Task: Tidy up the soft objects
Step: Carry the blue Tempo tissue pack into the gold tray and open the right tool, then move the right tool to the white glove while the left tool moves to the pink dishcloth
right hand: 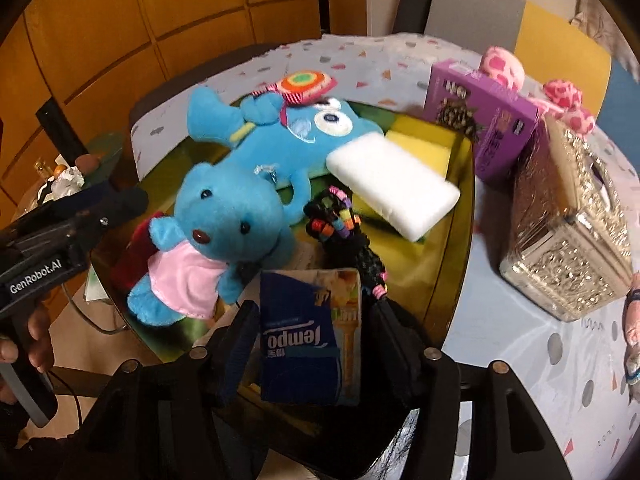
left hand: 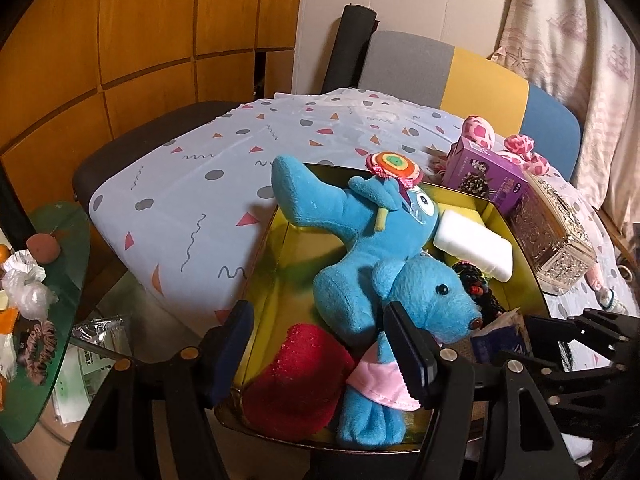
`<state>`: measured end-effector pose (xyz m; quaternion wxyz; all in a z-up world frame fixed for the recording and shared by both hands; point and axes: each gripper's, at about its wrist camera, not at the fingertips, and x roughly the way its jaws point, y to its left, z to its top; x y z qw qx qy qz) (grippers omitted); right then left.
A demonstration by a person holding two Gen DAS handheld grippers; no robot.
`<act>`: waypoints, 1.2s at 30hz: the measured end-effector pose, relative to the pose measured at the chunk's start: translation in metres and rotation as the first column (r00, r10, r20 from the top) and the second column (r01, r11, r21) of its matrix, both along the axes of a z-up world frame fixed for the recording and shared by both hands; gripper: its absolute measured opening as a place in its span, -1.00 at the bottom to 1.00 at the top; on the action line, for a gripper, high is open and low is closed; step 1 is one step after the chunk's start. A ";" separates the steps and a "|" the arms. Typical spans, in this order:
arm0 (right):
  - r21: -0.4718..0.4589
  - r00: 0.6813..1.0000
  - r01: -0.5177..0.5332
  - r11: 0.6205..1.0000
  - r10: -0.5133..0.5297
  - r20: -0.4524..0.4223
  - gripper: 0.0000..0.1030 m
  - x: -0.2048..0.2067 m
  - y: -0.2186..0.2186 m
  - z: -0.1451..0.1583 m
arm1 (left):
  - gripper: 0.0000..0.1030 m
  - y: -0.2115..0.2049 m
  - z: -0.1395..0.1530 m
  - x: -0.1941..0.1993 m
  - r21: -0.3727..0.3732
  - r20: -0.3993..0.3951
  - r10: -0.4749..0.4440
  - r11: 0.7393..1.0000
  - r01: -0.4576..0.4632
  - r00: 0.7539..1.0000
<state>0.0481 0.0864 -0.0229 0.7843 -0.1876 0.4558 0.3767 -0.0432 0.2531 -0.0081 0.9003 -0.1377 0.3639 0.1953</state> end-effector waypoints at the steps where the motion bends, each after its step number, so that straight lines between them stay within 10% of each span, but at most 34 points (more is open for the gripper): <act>1: -0.006 1.000 -0.003 1.000 0.003 0.005 0.14 -0.001 0.001 -0.001 | 0.33 -0.001 0.001 0.000 0.003 0.000 0.000 1.000 0.000 1.000; 7: -0.072 0.999 0.009 0.997 -0.006 0.039 0.14 0.002 0.004 -0.015 | 0.36 -0.006 0.004 -0.002 0.017 -0.003 -0.011 1.000 0.011 1.000; 36: 0.193 0.967 0.194 0.962 -0.221 0.127 0.15 0.024 -0.083 0.053 | 0.37 -0.059 0.031 0.011 0.128 0.006 -0.141 0.982 0.139 0.990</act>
